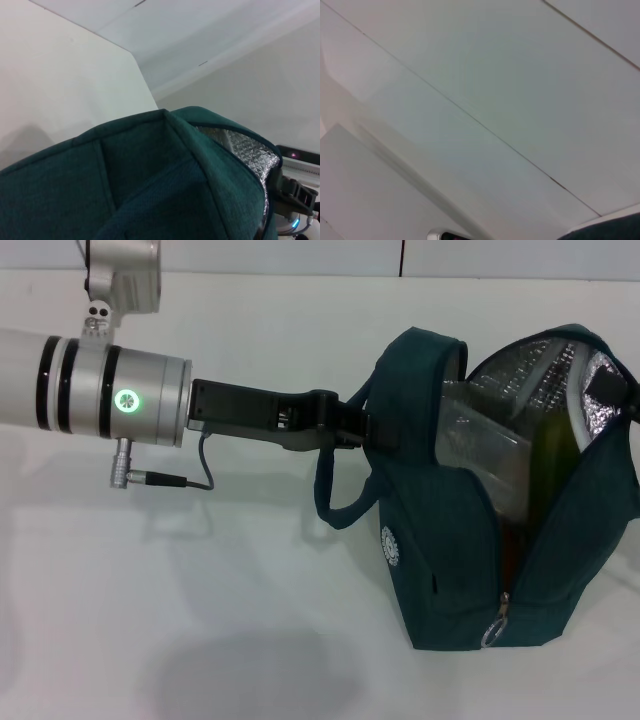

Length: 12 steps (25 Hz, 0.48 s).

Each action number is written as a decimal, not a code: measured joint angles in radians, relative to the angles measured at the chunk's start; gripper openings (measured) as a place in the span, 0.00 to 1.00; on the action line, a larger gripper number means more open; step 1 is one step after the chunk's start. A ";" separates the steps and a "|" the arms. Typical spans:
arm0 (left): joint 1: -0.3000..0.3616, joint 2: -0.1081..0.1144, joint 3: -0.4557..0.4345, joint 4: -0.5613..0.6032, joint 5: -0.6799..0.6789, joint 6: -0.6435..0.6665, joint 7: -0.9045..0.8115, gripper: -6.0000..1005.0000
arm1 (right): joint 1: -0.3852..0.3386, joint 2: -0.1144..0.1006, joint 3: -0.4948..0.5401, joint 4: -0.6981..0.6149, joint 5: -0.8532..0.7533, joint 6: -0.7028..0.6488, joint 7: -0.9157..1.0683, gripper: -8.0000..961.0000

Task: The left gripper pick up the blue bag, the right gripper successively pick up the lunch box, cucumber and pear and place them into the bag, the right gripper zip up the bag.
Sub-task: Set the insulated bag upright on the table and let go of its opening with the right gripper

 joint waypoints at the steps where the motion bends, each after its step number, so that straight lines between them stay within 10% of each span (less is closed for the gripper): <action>1: 0.003 0.000 0.000 0.000 0.000 0.000 0.003 0.05 | -0.001 0.000 0.000 0.011 0.001 -0.003 -0.004 0.10; 12: 0.021 -0.002 -0.007 0.005 -0.001 -0.001 0.014 0.05 | -0.037 -0.015 0.002 0.012 0.001 -0.044 -0.024 0.30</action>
